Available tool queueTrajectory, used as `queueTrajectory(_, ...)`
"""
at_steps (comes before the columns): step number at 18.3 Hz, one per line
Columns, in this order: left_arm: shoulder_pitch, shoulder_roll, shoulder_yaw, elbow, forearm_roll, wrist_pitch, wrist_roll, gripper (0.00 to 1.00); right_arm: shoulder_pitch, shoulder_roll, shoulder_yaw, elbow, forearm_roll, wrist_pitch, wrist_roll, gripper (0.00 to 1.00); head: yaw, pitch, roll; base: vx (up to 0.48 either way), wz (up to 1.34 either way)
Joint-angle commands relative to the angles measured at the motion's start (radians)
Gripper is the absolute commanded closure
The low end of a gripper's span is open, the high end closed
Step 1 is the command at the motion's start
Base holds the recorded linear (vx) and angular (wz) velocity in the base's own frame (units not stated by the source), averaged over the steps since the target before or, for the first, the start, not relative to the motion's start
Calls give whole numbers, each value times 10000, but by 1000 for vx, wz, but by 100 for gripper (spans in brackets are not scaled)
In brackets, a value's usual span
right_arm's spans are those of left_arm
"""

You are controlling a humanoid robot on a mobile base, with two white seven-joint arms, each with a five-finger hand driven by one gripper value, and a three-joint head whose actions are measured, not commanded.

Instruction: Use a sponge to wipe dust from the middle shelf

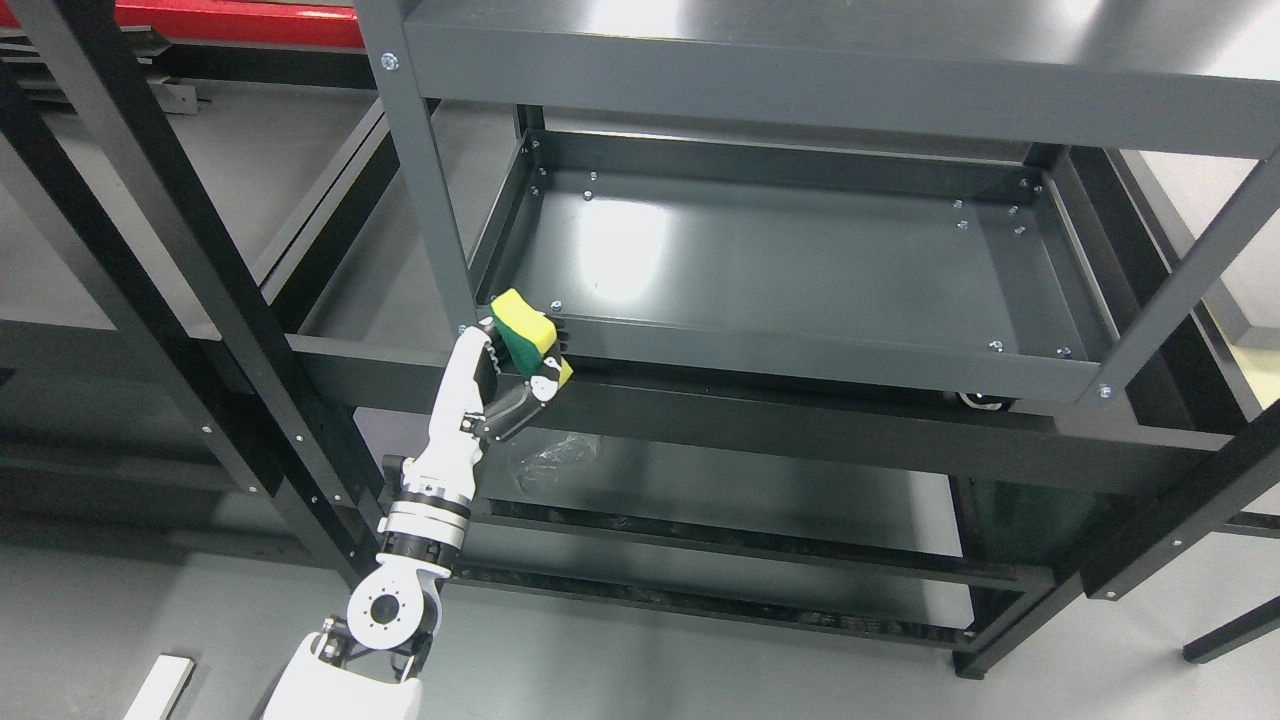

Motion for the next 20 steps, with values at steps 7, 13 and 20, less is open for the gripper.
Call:
queueTrajectory(7,1148,-354,740,-2438,543,-460,50,96,0,-175,0,-175,0,729,5,0,0,0,0,0,-6)
queueTrajectory(13,3113,-354,524,-2438,559,-1580,65,96,0,-175,0,-175,0,729,5,0,0,0,0,8,-66)
queueTrajectory(20,3145,-354,1215,-2422,712,-1581,80,96,0,-175,0,-175,0,729,5,0,0,0,0,12,-77)
